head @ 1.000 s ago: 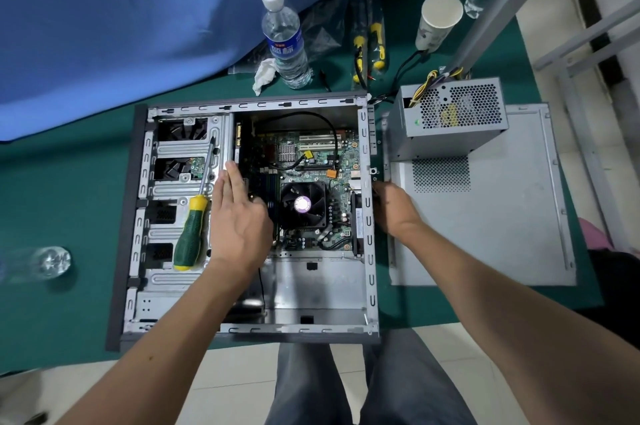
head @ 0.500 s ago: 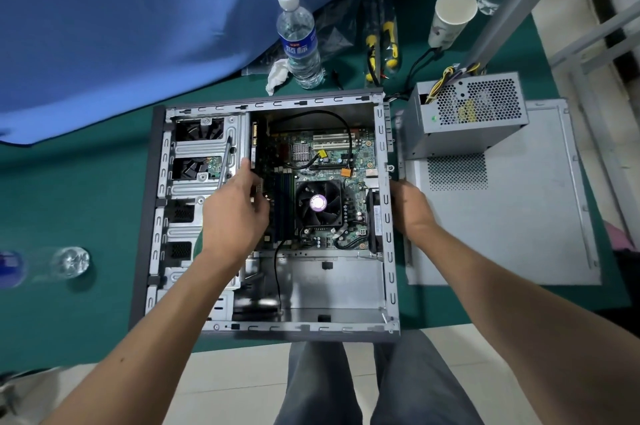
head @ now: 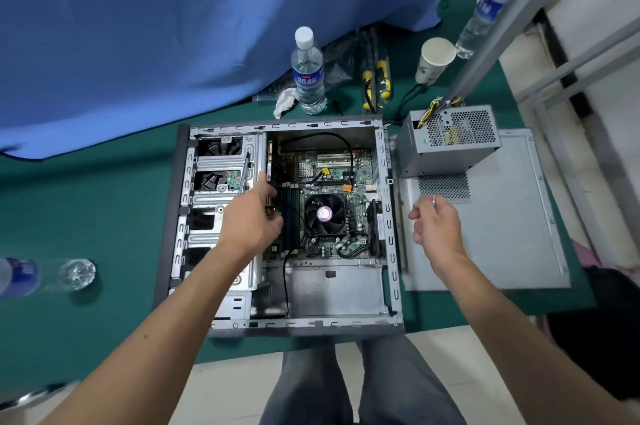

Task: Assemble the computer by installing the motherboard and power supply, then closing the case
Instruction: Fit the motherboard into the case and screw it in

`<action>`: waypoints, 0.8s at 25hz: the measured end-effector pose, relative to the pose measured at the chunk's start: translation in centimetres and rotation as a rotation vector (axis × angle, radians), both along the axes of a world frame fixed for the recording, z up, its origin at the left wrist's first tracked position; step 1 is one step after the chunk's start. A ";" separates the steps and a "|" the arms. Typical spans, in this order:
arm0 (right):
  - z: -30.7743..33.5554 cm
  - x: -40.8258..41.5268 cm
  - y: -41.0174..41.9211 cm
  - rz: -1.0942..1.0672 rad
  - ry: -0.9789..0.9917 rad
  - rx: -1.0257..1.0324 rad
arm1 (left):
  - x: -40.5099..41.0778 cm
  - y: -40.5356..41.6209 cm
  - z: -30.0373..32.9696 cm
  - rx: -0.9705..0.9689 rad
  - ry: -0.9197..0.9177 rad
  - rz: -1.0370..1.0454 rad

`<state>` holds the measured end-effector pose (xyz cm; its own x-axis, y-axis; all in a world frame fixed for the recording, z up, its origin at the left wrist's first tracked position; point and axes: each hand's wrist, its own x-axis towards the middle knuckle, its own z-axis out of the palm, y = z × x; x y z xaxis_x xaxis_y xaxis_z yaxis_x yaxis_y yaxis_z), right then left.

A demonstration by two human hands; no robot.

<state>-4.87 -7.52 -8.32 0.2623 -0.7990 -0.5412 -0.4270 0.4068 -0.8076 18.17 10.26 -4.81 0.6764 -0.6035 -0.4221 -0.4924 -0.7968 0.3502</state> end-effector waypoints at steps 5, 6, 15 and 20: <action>7.1 3.0 3.5 0.196 -0.253 0.099 | -1.8 -0.4 3.6 -0.227 0.076 -0.156; 8.0 3.5 4.3 0.228 -0.280 0.117 | -2.7 -0.5 4.5 -0.350 0.143 -0.152; 12.0 5.8 10.1 0.286 -0.518 0.397 | -5.6 3.9 8.3 -0.933 0.596 0.044; 12.8 4.9 11.5 0.237 -0.576 0.669 | -5.3 5.4 8.5 -1.001 0.442 -0.001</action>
<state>0.02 3.98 4.46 0.7526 -0.2569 -0.6063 -0.1625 0.8198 -0.5491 12.90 15.69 3.64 0.5853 -0.8090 0.0549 -0.1645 -0.0521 0.9850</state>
